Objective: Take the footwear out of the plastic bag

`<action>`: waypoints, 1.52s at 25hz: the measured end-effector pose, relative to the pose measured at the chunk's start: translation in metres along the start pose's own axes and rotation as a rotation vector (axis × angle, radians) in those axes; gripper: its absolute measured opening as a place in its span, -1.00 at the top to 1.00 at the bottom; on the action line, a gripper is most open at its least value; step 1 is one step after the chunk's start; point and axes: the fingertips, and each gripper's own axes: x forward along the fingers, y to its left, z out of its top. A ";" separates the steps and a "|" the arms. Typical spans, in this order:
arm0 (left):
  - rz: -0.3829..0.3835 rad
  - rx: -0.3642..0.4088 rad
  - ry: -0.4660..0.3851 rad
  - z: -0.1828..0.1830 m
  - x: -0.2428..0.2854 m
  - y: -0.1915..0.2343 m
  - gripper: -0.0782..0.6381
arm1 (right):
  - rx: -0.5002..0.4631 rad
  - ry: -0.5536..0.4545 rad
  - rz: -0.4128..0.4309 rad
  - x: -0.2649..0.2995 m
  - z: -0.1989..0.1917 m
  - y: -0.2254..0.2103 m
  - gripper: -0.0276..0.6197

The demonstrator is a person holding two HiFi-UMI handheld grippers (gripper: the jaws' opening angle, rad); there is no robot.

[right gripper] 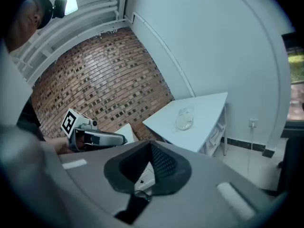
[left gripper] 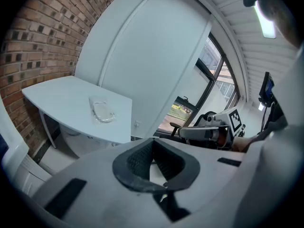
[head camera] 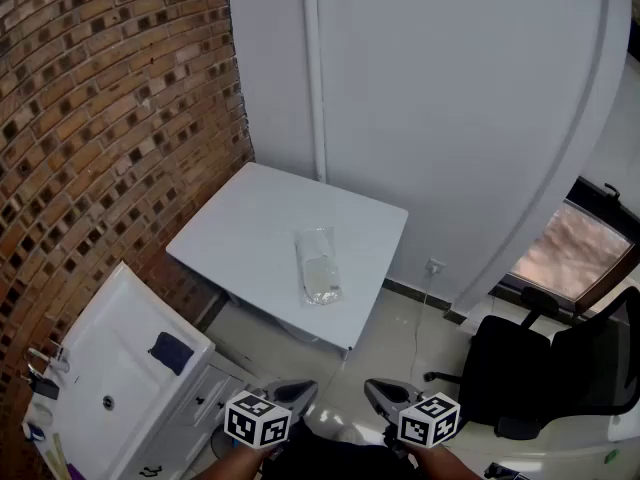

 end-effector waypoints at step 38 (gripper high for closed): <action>0.012 0.195 0.057 0.085 0.042 0.076 0.76 | 0.104 -0.078 -0.123 0.030 0.030 -0.050 0.91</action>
